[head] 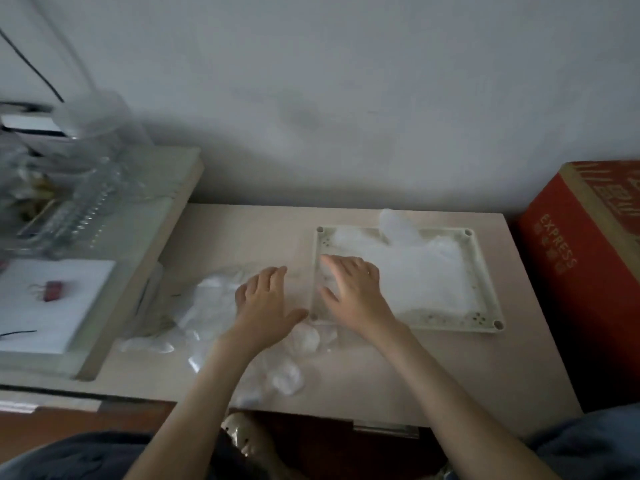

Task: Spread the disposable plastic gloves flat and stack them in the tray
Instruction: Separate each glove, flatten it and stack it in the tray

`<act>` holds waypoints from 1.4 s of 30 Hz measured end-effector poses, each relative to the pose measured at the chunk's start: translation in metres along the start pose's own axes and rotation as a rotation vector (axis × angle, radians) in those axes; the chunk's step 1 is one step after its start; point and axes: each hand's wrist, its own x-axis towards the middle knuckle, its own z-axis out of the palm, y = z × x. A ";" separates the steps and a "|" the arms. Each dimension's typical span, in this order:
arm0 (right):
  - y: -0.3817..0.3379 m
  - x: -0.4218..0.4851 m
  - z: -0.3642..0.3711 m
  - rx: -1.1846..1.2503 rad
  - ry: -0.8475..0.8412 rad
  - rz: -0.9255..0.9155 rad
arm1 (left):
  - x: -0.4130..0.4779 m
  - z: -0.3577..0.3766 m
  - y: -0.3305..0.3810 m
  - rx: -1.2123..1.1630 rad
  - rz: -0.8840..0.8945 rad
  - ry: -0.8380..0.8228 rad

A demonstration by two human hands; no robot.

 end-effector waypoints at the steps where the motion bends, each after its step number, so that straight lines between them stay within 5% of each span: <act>1: -0.012 0.001 0.009 -0.010 -0.076 0.004 | -0.007 0.002 -0.013 0.024 -0.039 -0.021; 7: -0.032 -0.003 0.039 -0.194 -0.184 0.050 | -0.025 0.010 -0.050 0.057 -0.127 0.073; 14: -0.041 0.000 0.044 -0.250 0.024 0.001 | -0.023 0.003 -0.061 -0.236 -0.407 0.227; 17: -0.043 0.005 0.036 -0.052 0.102 -0.017 | -0.024 -0.001 -0.063 -0.367 -0.541 0.342; 21: -0.056 0.013 -0.005 0.486 -0.003 0.078 | -0.026 -0.013 -0.059 -0.586 -0.462 0.552; 24: -0.058 0.019 -0.036 0.767 -0.043 0.166 | -0.025 -0.024 -0.054 -0.783 -0.433 0.339; 27: -0.049 0.020 -0.060 0.888 0.023 0.164 | -0.026 -0.046 -0.045 -1.342 -0.335 -0.051; 32: -0.021 0.016 -0.090 0.949 0.233 0.200 | -0.022 -0.056 -0.032 -1.310 -0.001 -0.399; 37: 0.014 0.002 -0.112 1.023 0.411 0.319 | -0.010 -0.054 0.002 -1.272 0.089 -0.383; 42: 0.050 -0.016 -0.122 1.090 0.500 0.498 | 0.013 -0.043 0.030 -1.473 -0.141 -0.248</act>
